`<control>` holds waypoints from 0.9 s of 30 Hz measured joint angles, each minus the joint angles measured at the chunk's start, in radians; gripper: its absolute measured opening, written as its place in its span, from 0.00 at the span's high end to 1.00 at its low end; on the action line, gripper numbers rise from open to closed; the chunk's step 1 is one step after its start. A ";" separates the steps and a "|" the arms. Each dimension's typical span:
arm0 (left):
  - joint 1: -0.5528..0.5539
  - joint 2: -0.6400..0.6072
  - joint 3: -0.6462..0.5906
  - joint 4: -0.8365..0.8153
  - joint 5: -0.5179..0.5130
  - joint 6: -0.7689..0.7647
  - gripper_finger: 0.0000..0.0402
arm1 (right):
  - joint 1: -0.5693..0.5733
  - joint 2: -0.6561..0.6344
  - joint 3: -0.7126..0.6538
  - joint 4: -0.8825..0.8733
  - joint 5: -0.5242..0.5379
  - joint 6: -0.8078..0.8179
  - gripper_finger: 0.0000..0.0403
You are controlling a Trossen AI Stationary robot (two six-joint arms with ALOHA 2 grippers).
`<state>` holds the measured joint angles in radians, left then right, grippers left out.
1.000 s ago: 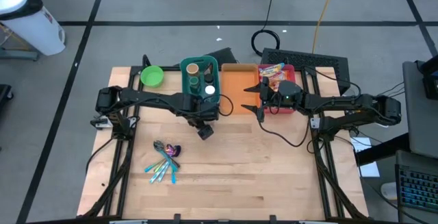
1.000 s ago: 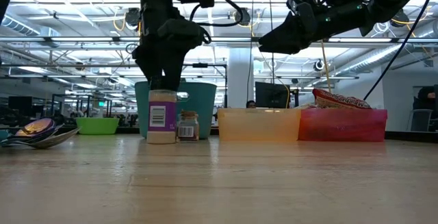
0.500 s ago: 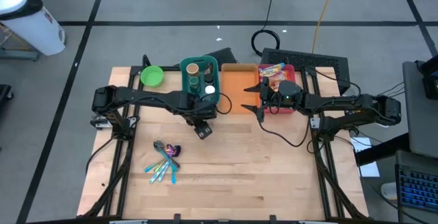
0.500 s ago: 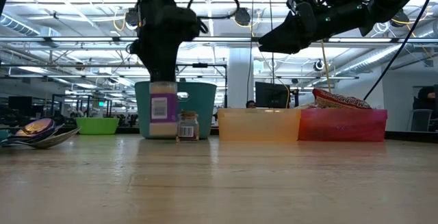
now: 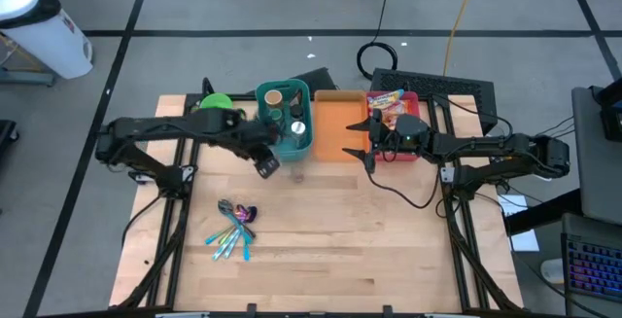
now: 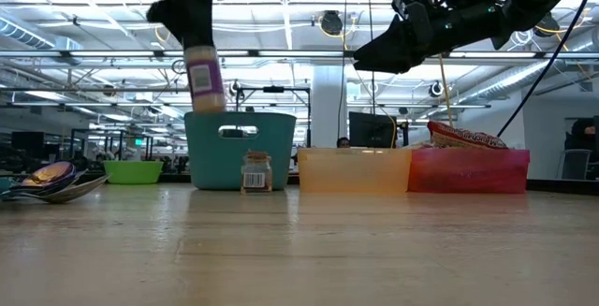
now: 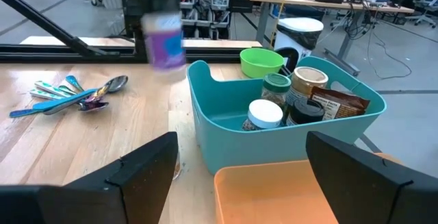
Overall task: Pick & Place Food Item
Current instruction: Put the black and purple seasoning bottle into the green bin
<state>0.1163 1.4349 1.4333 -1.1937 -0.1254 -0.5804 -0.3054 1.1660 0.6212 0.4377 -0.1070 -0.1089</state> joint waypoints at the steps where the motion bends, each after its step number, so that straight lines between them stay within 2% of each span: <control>1: 0.016 -0.011 0.016 -0.017 -0.017 0.005 0.48 | 0.000 0.000 0.000 0.000 0.000 0.000 0.21; 7: 0.134 -0.008 0.094 -0.020 -0.058 0.122 0.48 | 0.000 0.000 0.000 0.004 0.000 0.000 0.21; 15: 0.264 0.089 0.095 -0.004 -0.062 0.208 0.47 | 0.000 0.000 0.000 -0.001 0.000 0.010 0.21; 27: 0.290 0.297 0.094 0.110 -0.014 0.281 0.47 | 0.000 0.000 0.000 -0.009 0.000 -0.006 0.21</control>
<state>0.4060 1.7316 1.5276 -1.0835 -0.1391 -0.2990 -0.3054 1.1658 0.6212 0.4290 -0.1070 -0.1149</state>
